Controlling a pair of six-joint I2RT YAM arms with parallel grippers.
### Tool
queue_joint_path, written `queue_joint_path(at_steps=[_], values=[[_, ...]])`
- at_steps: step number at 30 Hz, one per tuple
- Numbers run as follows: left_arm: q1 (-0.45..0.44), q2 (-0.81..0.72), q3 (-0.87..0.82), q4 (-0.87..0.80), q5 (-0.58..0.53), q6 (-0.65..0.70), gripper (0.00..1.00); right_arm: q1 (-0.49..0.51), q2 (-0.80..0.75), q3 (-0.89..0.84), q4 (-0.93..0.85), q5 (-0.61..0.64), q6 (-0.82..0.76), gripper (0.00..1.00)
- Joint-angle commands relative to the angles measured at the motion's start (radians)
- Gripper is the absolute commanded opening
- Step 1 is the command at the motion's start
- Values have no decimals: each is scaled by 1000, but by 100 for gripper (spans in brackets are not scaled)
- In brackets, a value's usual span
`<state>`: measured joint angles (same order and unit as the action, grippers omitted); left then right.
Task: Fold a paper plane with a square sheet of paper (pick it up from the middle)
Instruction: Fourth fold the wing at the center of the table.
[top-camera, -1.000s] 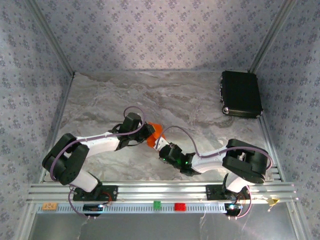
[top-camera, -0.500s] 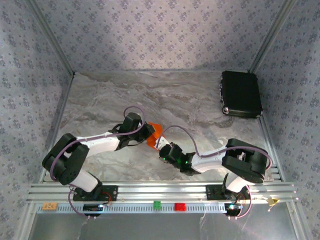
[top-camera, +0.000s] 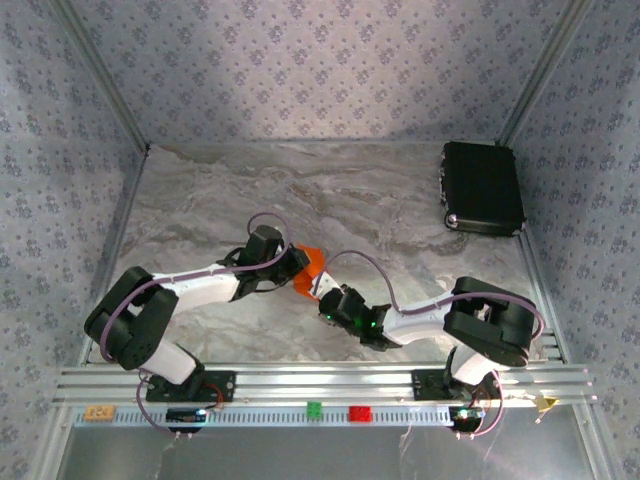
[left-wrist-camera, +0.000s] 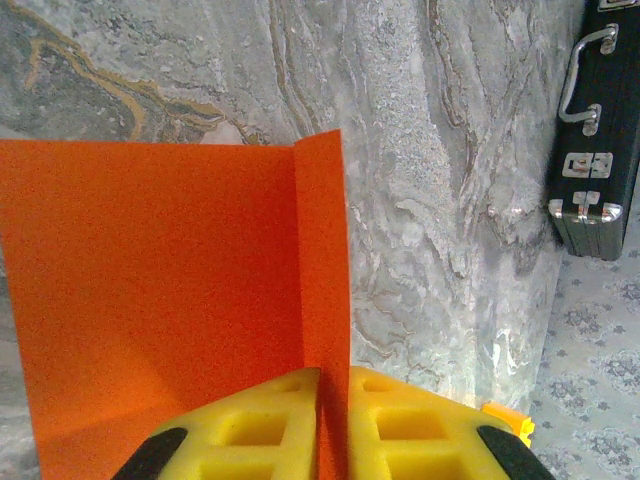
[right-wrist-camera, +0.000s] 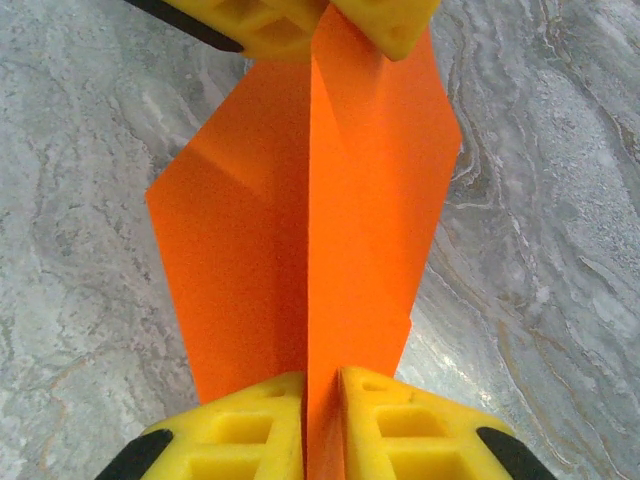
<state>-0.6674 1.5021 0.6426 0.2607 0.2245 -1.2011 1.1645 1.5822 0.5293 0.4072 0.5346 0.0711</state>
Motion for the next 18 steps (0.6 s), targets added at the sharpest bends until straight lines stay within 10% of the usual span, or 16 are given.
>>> queue_joint_path(at_steps=[1,18], values=[[8,11,26,-11,18,15,13,-5,16,15,-16,1,19,16],[9,12,28,-13,19,17,13,-12,14,18,-18,-17,32,7]])
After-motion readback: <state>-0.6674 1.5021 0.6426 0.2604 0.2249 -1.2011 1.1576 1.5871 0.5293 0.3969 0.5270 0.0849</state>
